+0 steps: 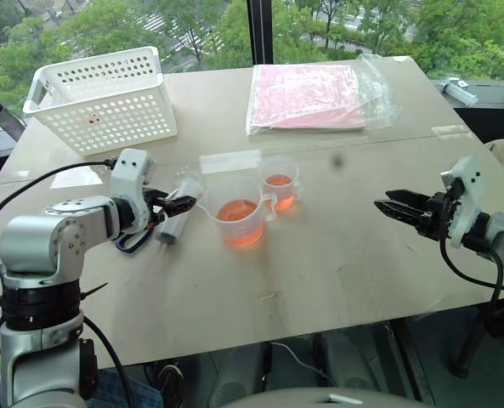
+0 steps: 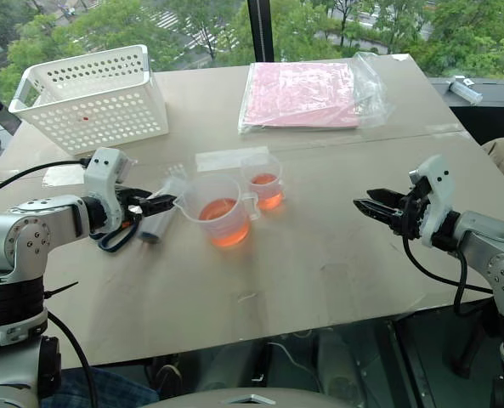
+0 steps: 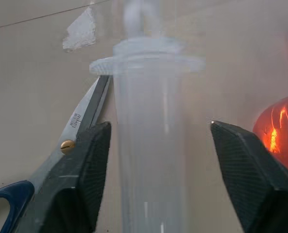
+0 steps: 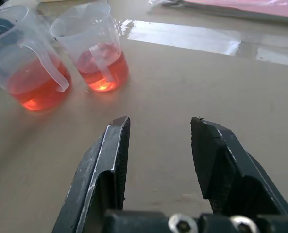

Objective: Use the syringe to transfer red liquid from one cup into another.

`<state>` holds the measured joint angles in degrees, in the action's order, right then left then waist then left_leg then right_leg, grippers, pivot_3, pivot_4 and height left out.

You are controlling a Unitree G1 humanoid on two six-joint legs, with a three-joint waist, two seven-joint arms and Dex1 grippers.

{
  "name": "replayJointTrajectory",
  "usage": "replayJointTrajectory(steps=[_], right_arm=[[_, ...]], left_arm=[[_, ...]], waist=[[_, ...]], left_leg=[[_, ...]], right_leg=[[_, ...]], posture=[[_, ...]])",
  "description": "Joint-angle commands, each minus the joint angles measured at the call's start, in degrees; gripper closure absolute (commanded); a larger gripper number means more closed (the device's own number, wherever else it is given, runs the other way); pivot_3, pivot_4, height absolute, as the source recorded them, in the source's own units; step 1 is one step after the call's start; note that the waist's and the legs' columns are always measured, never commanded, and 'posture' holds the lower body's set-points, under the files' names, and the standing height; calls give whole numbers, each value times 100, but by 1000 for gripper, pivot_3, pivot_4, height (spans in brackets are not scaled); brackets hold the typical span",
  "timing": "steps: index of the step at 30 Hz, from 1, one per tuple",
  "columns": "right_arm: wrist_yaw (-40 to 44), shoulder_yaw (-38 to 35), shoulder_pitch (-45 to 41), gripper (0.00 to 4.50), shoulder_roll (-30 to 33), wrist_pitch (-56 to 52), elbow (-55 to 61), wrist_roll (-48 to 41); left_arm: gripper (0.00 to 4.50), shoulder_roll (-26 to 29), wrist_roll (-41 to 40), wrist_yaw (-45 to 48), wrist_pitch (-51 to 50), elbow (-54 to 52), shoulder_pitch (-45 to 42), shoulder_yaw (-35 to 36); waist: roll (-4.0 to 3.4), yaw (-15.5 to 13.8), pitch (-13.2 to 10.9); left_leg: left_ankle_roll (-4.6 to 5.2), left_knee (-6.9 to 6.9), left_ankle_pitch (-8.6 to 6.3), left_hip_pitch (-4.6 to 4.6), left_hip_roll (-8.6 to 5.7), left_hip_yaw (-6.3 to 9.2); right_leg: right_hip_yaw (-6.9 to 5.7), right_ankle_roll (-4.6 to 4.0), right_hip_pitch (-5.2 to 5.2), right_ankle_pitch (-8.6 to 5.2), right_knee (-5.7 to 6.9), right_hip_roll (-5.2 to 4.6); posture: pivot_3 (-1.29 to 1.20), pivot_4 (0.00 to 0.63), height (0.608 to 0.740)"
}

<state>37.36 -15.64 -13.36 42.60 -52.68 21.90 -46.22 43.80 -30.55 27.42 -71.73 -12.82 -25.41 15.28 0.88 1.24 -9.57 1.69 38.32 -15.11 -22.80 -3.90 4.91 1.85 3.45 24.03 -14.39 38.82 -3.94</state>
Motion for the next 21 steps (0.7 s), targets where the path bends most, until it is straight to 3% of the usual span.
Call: replayJointTrajectory(steps=[1,4,8,12,13,14,21], right_arm=[[250,-232,134,2355,114,382,179,43],[866,-320,611,2355,119,974,304,105],[1922,-363,1435,2355,389,1900,136,521],[2437,-419,1848,735,343,2484,-259,662],[2558,-402,1957,246,347,2628,-349,730],[2742,-358,2114,57,373,2873,-474,883],[3034,-304,2445,57,267,3590,-859,1266]], left_arm=[[25,104,83,277,1021,-393,152,272],[25,27,-218,944,1945,-784,745,812],[25,-19,-871,2185,2569,-1555,2360,1652],[0,-561,-651,2576,3482,-2081,4071,1620],[0,-580,-320,2815,4031,-2092,4467,1456],[0,-653,30,3006,4637,-2055,4841,1285],[0,-807,462,3179,5796,-1729,5383,1056]], waist=[[0,-29,0],[0,-53,0],[-5,-31,-1],[-11,-50,7],[-9,-69,8],[-9,-97,8],[-26,-227,19]], left_leg=[[-1,0,0,0,0,-1],[-2,-1,0,-2,1,0],[0,-24,-3,-5,8,-3],[33,-21,-23,18,14,-7],[42,-23,-28,20,15,-8],[48,-19,-31,22,15,-6],[52,-5,-33,29,15,1]], right_leg=[[2,0,0,0,-2,-1],[12,0,0,0,-9,-4],[26,-1,-1,0,-43,-2],[22,-1,-42,1,-80,-4],[24,-1,-48,1,-84,-5],[20,-1,-54,1,-84,-5],[7,-24,-74,-12,-90,-9]], posture=[[0,150,740],[0,150,740],[0,150,740],[0,150,740],[0,150,740],[0,150,740],[0,150,740]])
